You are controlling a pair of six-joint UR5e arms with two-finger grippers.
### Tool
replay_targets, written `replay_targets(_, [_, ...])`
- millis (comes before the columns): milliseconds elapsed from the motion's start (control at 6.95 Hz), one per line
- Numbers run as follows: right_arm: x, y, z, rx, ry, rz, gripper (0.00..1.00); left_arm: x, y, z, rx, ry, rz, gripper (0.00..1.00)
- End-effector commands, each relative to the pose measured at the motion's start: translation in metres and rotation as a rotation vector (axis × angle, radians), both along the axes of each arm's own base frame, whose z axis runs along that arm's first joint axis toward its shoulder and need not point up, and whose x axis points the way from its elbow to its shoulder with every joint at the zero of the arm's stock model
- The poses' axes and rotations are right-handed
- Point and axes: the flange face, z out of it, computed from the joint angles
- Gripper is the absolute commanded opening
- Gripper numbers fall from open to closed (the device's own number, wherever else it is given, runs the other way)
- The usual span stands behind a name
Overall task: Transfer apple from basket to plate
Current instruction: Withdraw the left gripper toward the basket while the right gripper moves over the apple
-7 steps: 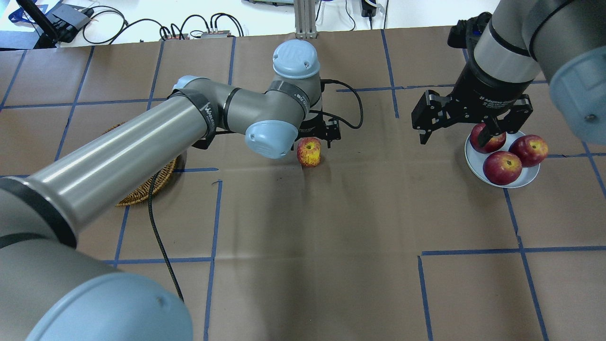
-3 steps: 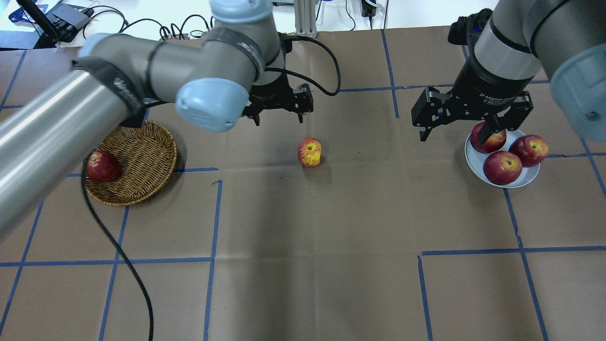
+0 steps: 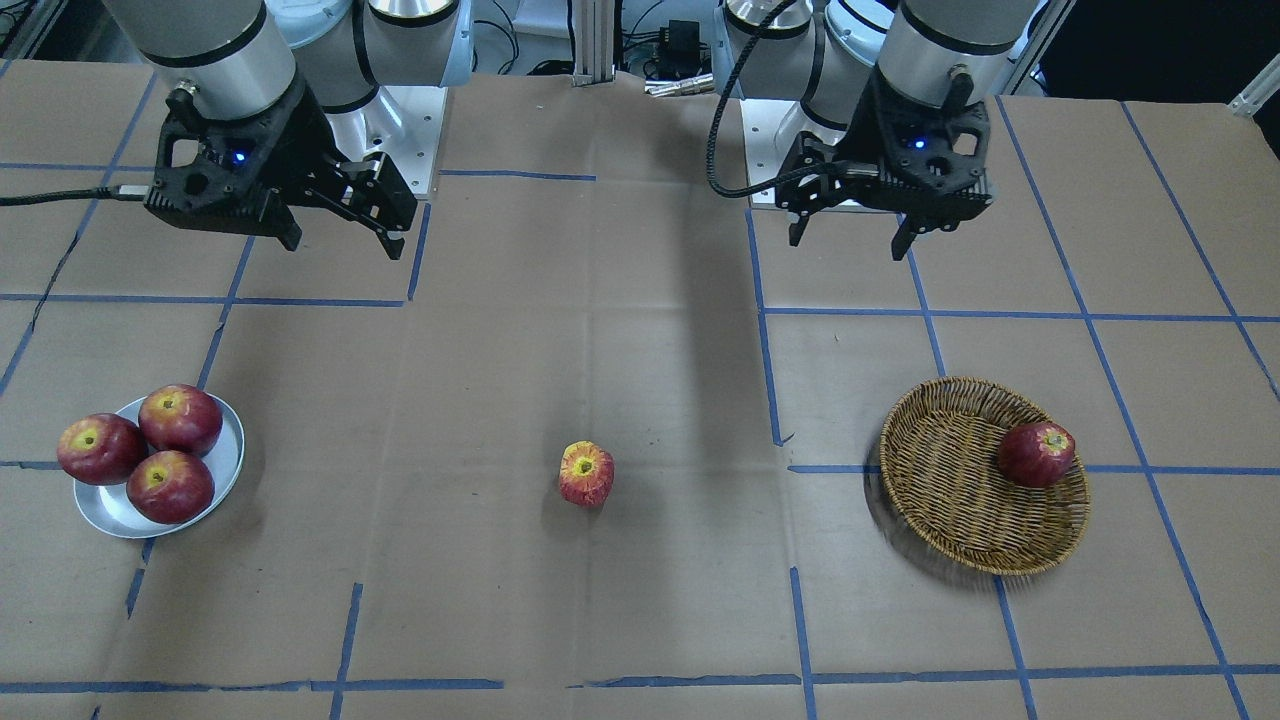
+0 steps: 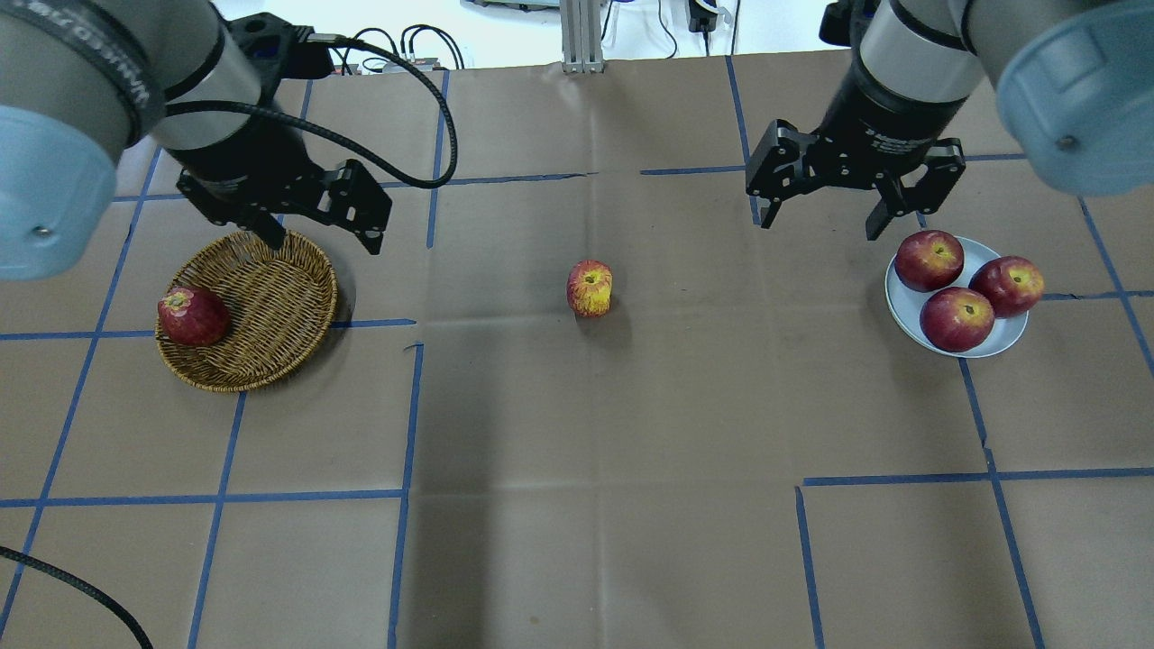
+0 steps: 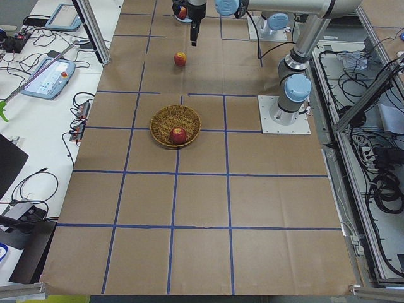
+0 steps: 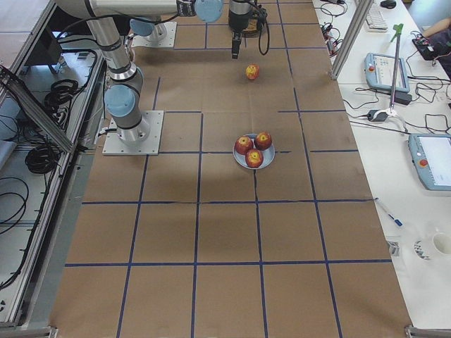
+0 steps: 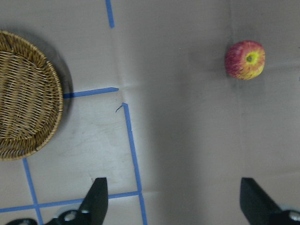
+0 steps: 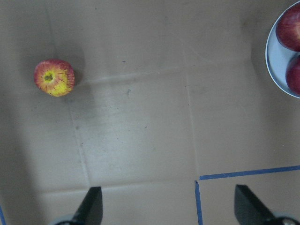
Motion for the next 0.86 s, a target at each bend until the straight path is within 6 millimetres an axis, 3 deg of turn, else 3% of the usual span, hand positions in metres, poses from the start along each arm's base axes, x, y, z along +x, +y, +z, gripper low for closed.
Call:
replay_targets(0, [0.077,-0.04,-0.016,0.0,0.0,0.018,1.0,0.026,0.012,0.01,-0.034,0.0,0.034,0.99])
replay_targets(144, [0.111,-0.056,-0.036,-0.005,0.003,0.013,1.0,0.026,0.018,0.016,-0.052,-0.009,0.036,0.99])
replay_targets(288, [0.141,-0.064,-0.059,-0.023,0.003,0.015,1.0,0.025,0.013,0.01,-0.041,-0.003,0.035,0.99])
replay_targets(720, [0.193,-0.073,-0.133,0.02,0.049,0.021,1.0,0.027,0.01,0.005,-0.03,-0.007,0.034,0.99])
